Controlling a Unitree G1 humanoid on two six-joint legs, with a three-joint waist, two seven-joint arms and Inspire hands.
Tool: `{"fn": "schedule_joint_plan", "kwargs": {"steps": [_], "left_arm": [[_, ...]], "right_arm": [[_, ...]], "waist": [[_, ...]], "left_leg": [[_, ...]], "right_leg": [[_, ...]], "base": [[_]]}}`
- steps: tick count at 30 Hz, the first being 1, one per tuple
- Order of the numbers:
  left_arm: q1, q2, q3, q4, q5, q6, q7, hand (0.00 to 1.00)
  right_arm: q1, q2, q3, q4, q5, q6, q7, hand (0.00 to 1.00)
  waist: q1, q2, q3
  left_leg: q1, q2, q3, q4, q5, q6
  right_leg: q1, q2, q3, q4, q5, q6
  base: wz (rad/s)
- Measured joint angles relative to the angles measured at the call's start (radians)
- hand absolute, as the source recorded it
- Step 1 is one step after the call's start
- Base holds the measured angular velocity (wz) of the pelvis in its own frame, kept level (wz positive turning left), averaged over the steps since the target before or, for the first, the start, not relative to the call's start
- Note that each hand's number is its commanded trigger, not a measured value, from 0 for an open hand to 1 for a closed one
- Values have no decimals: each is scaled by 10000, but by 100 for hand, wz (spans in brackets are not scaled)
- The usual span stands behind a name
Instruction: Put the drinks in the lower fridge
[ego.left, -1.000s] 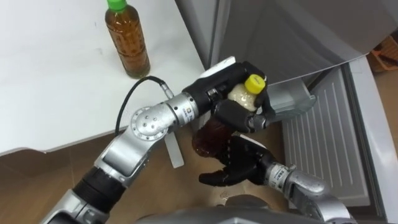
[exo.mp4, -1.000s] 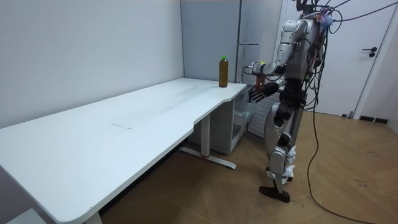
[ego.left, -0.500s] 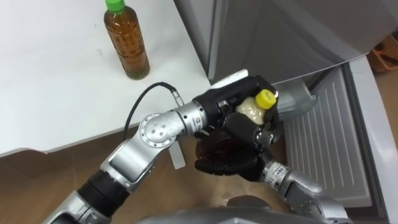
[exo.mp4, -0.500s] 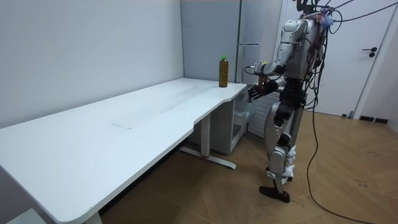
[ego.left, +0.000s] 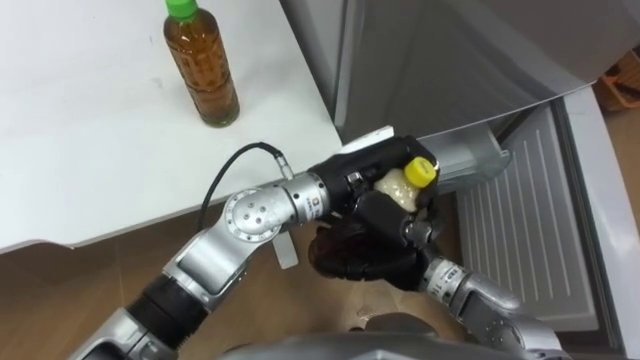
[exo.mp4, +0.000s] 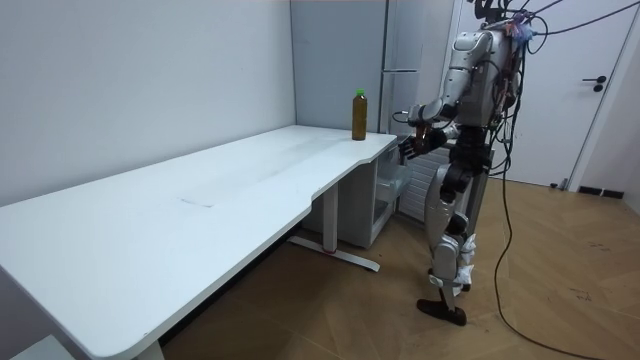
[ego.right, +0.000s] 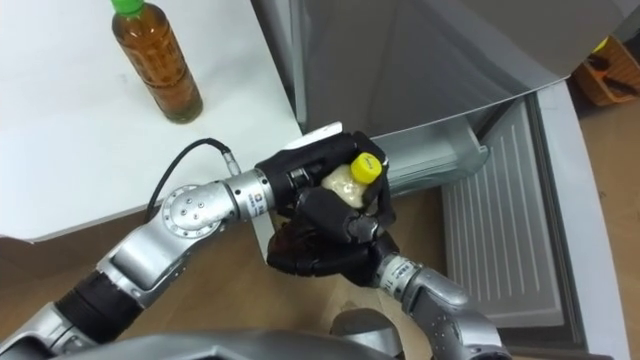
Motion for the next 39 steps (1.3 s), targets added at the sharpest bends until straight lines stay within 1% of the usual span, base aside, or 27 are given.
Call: {"fn": "schedule_joint_plan", "kwargs": {"steps": [1, 2, 3, 4, 6, 8, 17, 20, 33, 39], "left_arm": [[0, 0, 0, 6, -20, 0, 1, 84], [0, 0, 3, 11, -26, 2, 18, 65], [0, 0, 8, 11, -27, 3, 24, 25], [0, 0, 16, 11, -27, 6, 33, 0], [0, -6, 45, 12, -57, 18, 58, 0], [3, -6, 182, 29, -347, 78, 119, 0], [12, 12, 203, 75, -349, 77, 279, 0], [12, 9, 222, 74, -437, 75, 336, 0], [12, -15, 337, 74, -459, 51, 560, 0], [12, -13, 324, 74, -767, 44, 556, 0]], "right_arm": [[-1, -2, 1, 0, 1, 0, -4, 100], [-2, -1, 3, -1, 1, -1, -10, 100], [-2, 1, 3, 0, 1, -2, -15, 100], [-1, 3, 6, -1, 1, -6, -23, 100], [-1, 4, 18, 0, -1, -10, -69, 100], [-1, -23, 119, -31, -3, -138, -68, 100], [13, -7, 610, -290, 197, -111, 85, 100], [15, 49, 610, -290, 301, -106, 147, 100], [19, 34, 619, -290, 752, -98, 257, 100], [20, 17, 678, -290, 1014, -86, 330, 100]], "waist": [[6, -6, 3], [7, -13, 8], [7, -15, 9], [7, -15, 9], [6, -15, 9], [-10, -15, 9], [-20, -37, 20], [-25, -38, 19], [-22, -37, 19], [-23, -36, 19]], "left_leg": [[-1, 0, 1, -1, -1, -1], [-2, 3, 0, -5, -3, -4], [-6, 4, -1, -9, -6, -7], [-14, 9, -3, -16, -9, -12], [-27, 20, -3, -16, -15, -21], [-72, 32, -5, -17, -15, -27], [-126, 25, 0, -13, -15, -28], [-133, 28, 1, -8, -14, -28], [-145, 31, -5, -13, -15, -29], [-143, 30, -5, -17, -15, -29]], "right_leg": [[-2, 0, -1, 0, 0, 0], [-6, 2, -3, 1, 0, 0], [-12, 5, -3, 1, 0, 0], [-22, 11, -3, 1, 0, 0], [-36, 24, -3, 2, 0, -1], [-87, 41, -2, 2, 7, -11], [-129, 30, -10, -11, 7, -11], [-134, 34, -10, -12, 7, -11], [-149, 39, -14, -7, 8, -13], [-155, 38, -13, -8, 8, -13]], "base": [[0], [0], [0], [0], [0], [0], [0], [0], [0], [0]]}}
